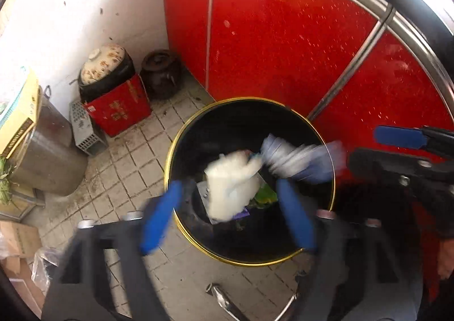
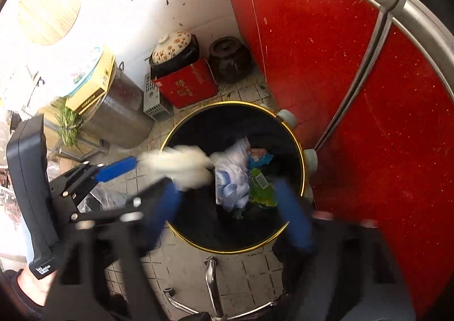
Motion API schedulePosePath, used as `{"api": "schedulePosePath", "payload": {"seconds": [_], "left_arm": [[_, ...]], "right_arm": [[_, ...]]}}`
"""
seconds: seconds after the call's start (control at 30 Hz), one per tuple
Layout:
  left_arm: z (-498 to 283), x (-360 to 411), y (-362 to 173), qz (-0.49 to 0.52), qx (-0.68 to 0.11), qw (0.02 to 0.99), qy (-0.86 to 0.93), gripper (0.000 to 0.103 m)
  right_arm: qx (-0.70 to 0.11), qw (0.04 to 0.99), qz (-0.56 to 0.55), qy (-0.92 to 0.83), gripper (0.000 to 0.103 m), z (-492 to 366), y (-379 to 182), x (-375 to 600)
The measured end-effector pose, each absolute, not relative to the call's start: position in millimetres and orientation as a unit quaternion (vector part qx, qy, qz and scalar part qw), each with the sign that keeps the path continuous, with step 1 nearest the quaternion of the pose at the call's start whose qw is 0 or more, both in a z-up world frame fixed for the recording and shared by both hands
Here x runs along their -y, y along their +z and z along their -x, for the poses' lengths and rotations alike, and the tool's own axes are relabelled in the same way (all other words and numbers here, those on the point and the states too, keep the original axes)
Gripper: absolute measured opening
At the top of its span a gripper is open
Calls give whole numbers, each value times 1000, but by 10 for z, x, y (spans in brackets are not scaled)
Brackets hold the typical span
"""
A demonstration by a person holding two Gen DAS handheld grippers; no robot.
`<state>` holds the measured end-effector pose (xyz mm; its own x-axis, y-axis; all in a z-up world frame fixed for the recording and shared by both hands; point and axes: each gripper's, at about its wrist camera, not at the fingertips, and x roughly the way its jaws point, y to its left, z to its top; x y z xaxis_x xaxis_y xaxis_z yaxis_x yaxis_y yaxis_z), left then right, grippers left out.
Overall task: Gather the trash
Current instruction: 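Carry foam piece and cloth to the bin and open both tools, then move both open tools back over the marker and tape spool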
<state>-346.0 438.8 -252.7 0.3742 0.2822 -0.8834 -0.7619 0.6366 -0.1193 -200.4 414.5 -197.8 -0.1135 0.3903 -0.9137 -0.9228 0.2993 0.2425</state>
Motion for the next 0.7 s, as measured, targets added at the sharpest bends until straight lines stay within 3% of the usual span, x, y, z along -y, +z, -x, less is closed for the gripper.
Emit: {"api": "schedulePosePath", "payload": {"seconds": [0.33,0.57,0.7], "left_arm": [[3388,-4242,-2145,218,-455,787,355,83],[3248,-4029,-1513,199,-443,795,363,87],[2993,-3789,-1046,179,-425,820,340,90]], "right_arm": [[-484,635,229,557,79,1968,-1422,-3852],[-440,675,200,557,79,1814,-630,-3269],[-404,721,174,535,84,1618,-99,-2687]]}}
